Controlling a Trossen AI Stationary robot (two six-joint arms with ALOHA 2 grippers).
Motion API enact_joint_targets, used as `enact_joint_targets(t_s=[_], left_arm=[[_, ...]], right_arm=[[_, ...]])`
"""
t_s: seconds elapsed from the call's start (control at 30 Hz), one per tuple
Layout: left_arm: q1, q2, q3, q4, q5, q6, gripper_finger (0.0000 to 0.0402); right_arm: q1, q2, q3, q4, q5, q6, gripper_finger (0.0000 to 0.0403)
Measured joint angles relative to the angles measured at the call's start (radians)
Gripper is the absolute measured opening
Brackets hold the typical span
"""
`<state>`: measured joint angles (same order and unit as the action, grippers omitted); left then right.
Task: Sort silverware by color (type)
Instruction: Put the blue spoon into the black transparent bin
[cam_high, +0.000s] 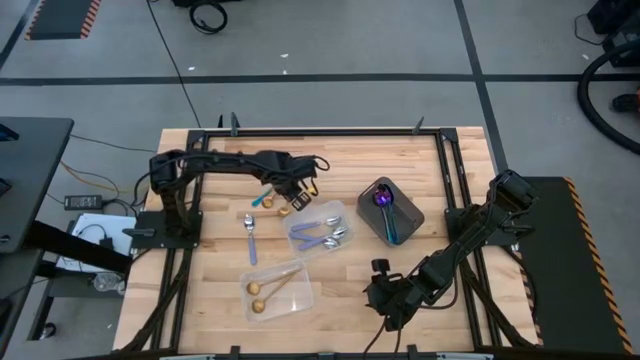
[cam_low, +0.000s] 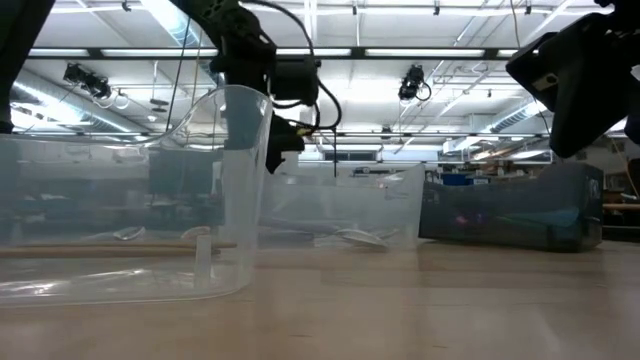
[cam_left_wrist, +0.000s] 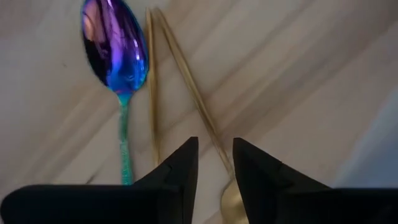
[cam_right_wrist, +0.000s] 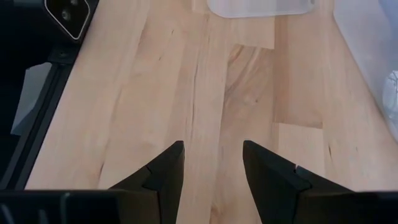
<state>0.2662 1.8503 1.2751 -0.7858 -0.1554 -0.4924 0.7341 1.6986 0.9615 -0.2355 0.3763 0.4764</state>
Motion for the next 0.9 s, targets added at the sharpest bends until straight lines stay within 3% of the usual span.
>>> enact_joint_targets(t_s=[0.43, 0.9], left_arm=[[0.008, 0.000, -0.137, 0.129, 0.052, -0.125, 0.0183], [-0.046, -0.006, -0.168, 0.180, 0.021, -0.156, 0.0160]], right_arm=[[0.000, 0.000, 0.000, 0.017, -0.001, -0.009, 0.0174], [0.000, 0.000, 0.000, 0.026, -0.003, -0.010, 0.0174]])
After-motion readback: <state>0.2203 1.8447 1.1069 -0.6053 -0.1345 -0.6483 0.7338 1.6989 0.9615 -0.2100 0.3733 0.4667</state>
